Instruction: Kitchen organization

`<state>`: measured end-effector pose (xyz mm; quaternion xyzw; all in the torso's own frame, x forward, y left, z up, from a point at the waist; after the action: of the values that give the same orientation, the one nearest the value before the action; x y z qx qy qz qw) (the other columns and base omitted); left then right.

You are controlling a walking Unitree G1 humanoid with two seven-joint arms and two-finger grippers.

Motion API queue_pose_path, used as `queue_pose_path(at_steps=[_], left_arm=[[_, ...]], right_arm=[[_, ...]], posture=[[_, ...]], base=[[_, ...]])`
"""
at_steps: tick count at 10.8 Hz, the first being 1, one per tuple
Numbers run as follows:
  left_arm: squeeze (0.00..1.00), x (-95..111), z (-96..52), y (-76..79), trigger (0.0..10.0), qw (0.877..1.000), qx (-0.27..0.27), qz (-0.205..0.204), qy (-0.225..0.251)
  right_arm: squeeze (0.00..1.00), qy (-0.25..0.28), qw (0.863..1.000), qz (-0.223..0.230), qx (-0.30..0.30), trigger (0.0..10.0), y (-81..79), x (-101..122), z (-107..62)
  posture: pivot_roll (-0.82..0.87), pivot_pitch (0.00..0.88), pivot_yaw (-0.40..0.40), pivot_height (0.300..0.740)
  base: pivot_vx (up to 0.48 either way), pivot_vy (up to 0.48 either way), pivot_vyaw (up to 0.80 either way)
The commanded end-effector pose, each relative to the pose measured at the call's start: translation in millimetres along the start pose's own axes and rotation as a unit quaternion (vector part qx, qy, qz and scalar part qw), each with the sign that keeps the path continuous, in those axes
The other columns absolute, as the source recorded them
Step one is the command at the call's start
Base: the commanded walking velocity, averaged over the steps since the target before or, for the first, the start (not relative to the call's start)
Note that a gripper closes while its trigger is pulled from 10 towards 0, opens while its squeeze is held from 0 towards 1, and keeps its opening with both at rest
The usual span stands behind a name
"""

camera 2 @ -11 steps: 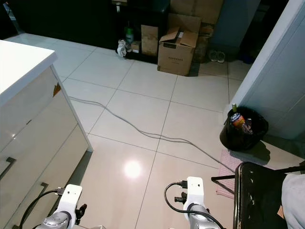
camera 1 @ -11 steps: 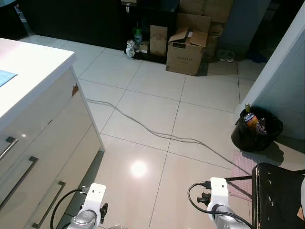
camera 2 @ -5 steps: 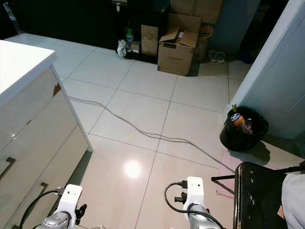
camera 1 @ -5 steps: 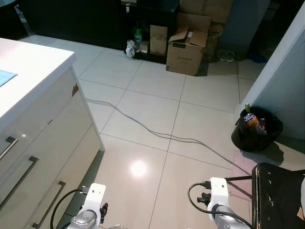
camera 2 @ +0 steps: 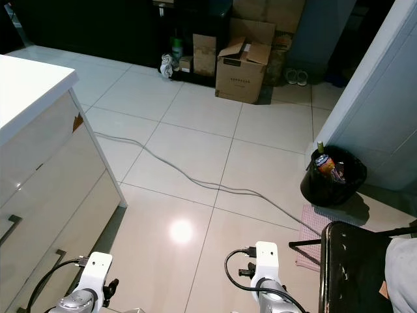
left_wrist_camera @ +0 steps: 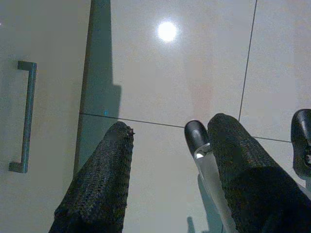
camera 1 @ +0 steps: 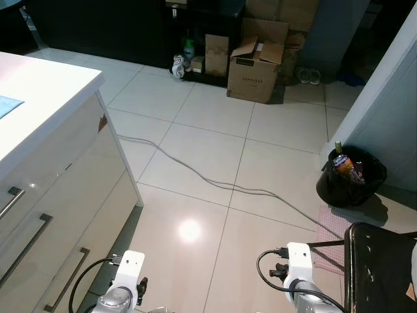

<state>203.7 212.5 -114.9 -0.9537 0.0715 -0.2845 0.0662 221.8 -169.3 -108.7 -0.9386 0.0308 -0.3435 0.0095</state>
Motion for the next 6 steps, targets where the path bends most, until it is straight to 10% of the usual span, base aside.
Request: queue_pose_path(at_steps=[1, 6], left_arm=[[0.0, 31.3, 2.4, 34.4, 10.0, 0.997, -0.052, -0.025, 0.053], [0.0, 31.3, 2.4, 34.4, 10.0, 0.997, -0.052, -0.025, 0.053]], right_arm=[[0.0, -0.006, 0.998, 0.055, -0.021, 10.0, 11.9, -3.9, -1.3], [0.0, -0.006, 0.998, 0.055, -0.021, 10.0, 11.9, -3.9, -1.3]], posture=[[-0.03, 0.025, 0.025, 0.74], [-0.03, 0.025, 0.025, 0.74]], base=[[0.0, 0.0, 0.0], [0.0, 0.0, 0.0]])
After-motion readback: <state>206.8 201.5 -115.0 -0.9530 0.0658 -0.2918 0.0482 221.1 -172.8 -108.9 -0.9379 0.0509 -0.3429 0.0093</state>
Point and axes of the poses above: a point about 5 cm out from each wrist's last joint towards the gripper, its own z axis pointing out of the wrist towards the gripper, its own x axis along the axis of the wrist's last joint, y = z × x, the point moved 4 cm from there along z, pointing out of the wrist towards the gripper, and after that the axes turned 1 degree about -z, right-handed, at the moved point
